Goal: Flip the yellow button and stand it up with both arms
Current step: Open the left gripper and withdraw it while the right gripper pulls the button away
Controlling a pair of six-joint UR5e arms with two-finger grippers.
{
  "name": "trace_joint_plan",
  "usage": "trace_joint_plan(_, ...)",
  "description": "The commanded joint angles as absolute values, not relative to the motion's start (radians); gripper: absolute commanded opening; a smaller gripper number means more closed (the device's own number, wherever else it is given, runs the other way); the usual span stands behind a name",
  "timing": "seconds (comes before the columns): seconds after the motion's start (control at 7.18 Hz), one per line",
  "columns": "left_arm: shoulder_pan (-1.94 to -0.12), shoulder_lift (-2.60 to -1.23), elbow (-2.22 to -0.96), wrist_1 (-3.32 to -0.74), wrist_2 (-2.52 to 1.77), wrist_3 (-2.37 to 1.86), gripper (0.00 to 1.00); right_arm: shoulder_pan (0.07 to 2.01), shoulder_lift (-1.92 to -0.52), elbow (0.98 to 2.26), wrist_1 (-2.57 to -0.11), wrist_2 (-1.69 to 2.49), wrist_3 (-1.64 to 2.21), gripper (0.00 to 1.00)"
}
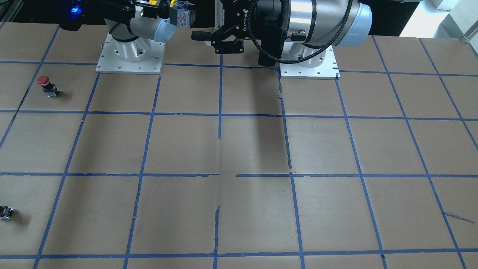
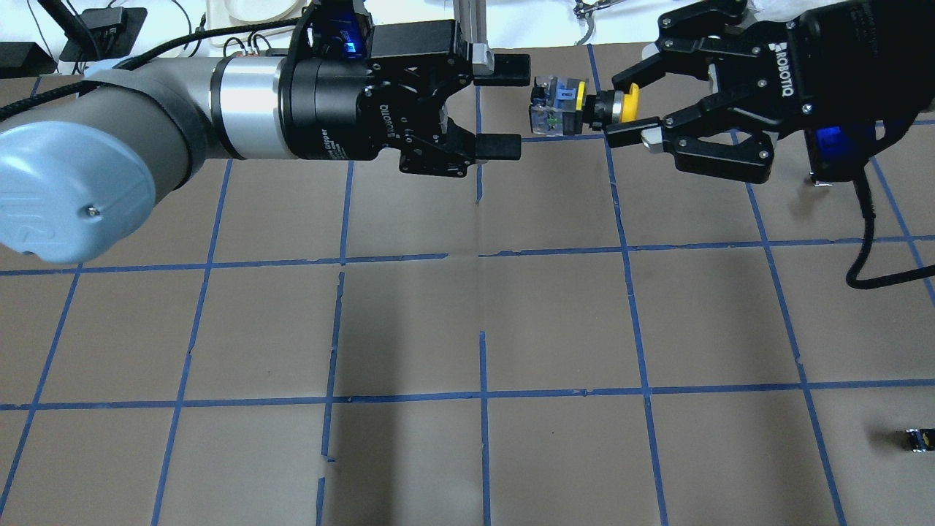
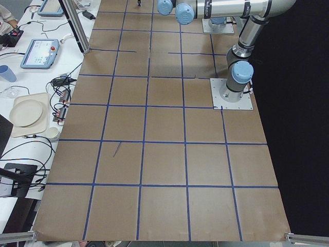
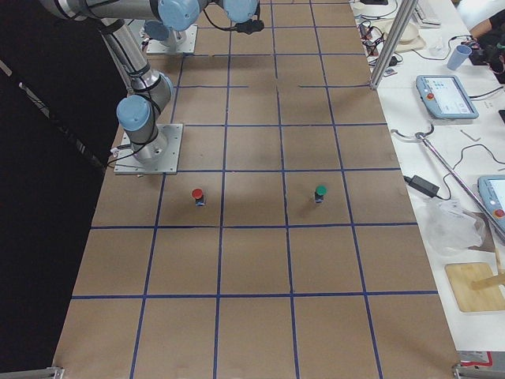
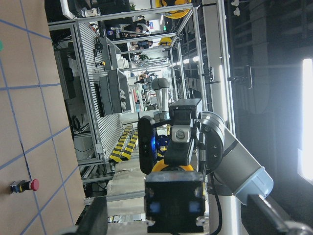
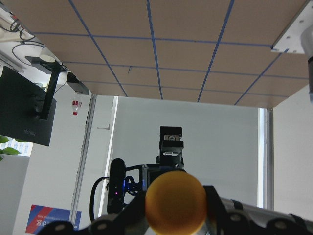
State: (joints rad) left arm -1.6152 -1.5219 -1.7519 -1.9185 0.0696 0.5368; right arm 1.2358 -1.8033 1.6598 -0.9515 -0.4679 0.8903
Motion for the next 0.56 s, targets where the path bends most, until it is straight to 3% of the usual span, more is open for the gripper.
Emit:
trace_joint_plan(0.0,-1.559,-1.514,-1.718,-1.914,0.242,0.439,1.0,1.213,-1.764,1.655,-1.116,-0.647,0.888,0.29)
trace_joint_plan(0.42,-1.569,-1.584,-1.509,-1.861,0.707,0.093,1.0,1.215,-1.686,1.611,-1.187,-0.876,0.701,0.29)
